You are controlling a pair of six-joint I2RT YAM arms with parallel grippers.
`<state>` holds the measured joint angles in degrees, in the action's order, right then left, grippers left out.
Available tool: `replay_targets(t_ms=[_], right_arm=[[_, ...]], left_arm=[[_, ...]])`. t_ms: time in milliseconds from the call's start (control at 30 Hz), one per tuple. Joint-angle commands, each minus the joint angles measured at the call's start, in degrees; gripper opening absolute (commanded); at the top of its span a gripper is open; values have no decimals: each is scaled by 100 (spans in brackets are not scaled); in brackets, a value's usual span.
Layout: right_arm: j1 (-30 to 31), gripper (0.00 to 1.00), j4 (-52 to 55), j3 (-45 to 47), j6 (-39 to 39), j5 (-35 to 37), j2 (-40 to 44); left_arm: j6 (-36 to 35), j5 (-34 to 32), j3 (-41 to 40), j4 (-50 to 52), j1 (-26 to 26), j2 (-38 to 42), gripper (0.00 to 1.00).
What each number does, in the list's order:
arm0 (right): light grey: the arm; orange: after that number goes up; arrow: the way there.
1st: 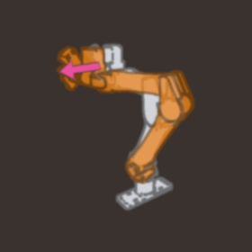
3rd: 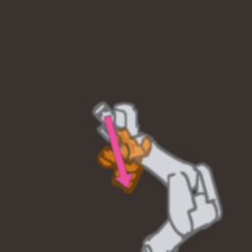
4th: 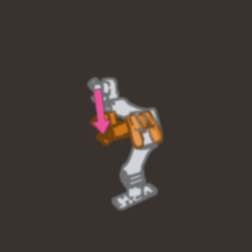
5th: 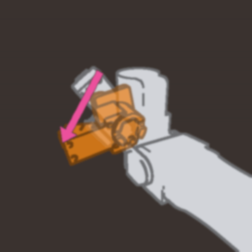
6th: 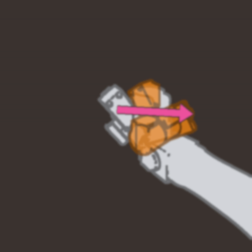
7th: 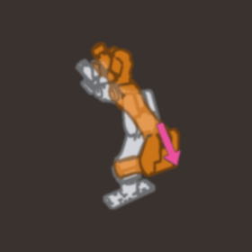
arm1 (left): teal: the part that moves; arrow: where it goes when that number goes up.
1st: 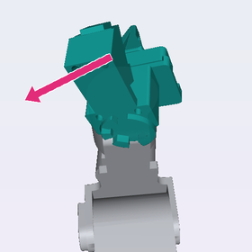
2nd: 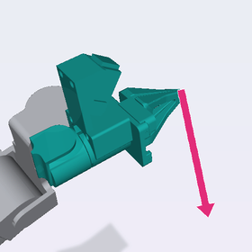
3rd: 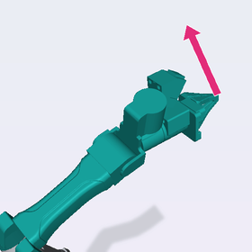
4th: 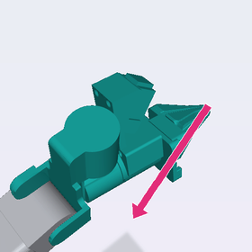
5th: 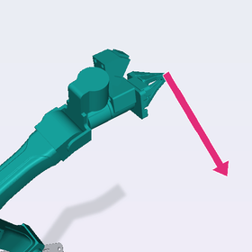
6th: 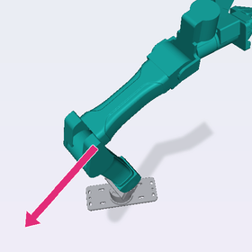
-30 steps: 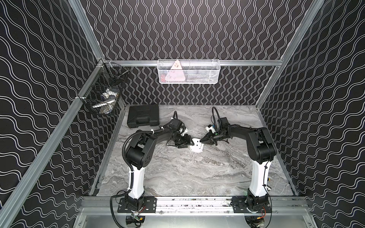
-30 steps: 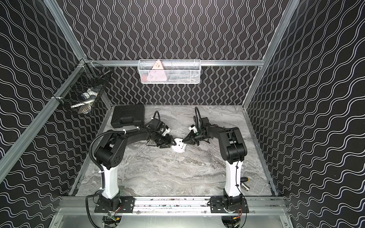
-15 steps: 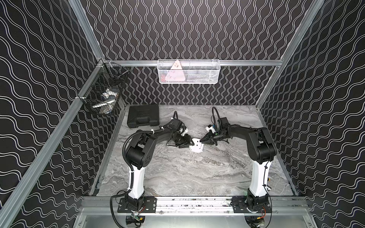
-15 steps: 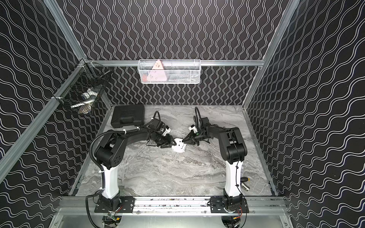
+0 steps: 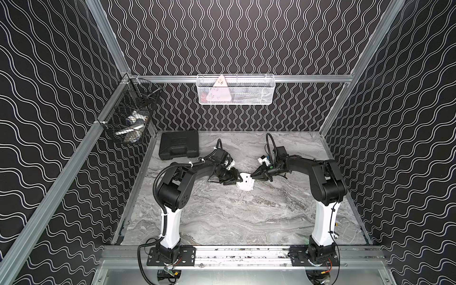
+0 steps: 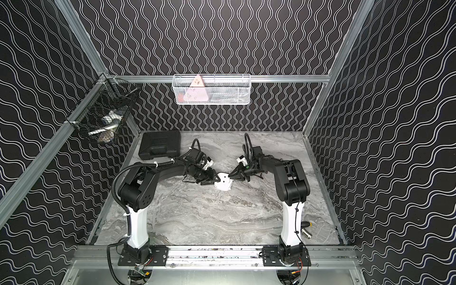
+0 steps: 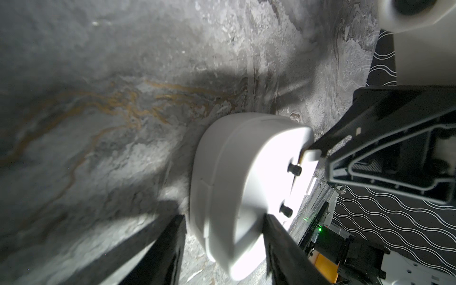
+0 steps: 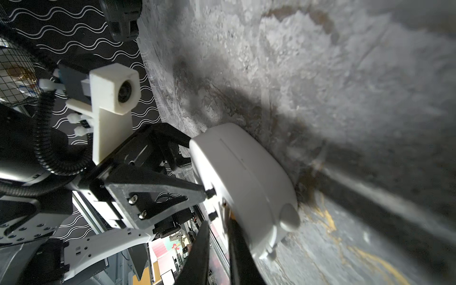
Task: Insert the battery into the alarm
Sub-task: Install the cover on the alarm.
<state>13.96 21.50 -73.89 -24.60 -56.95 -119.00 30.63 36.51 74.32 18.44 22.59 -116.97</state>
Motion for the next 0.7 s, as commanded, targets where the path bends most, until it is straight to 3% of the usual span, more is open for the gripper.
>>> replay_targets(t_ms=[0, 667], right_arm=[[-24, 19, 230, 21, 102, 297, 58], [-2, 19, 115, 472, -225, 396, 659]], left_arm=[[-57, -675, -58, 617, 9, -98, 55], [-49, -627, -58, 600, 4, -80, 56]])
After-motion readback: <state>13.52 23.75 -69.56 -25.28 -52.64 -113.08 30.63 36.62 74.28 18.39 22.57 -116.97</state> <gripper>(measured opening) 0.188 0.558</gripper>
